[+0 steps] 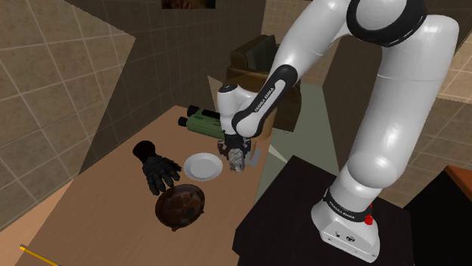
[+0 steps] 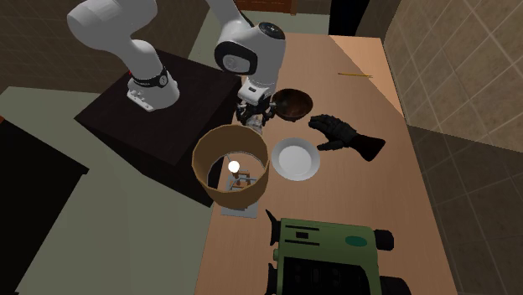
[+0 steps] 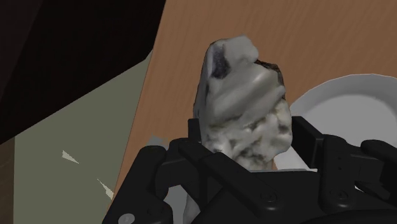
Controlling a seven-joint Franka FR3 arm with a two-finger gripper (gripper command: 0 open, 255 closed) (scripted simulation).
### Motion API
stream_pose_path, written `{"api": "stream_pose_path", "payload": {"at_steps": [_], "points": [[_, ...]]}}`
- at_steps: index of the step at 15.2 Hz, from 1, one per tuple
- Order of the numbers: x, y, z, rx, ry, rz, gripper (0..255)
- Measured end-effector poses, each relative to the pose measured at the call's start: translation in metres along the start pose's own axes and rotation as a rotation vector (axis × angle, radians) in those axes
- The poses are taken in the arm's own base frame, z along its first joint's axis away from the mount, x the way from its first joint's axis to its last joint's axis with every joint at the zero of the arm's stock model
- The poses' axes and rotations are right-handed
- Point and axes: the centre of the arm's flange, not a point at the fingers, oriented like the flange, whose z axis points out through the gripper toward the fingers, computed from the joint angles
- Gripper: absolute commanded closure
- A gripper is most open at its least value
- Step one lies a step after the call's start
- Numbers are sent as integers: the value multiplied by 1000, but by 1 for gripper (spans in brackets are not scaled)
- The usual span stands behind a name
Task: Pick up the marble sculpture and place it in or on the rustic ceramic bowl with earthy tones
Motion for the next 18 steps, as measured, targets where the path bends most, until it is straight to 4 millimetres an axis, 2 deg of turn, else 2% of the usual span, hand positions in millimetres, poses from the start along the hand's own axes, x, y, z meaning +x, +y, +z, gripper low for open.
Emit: {"api": "stream_pose_path", "payload": {"at_steps": [9, 12, 18], "points": [[2, 6, -45, -1, -1, -3, 255], [-11, -13, -54, 0, 0, -1, 255], [-64, -70, -67, 0, 0, -2, 255]]}}
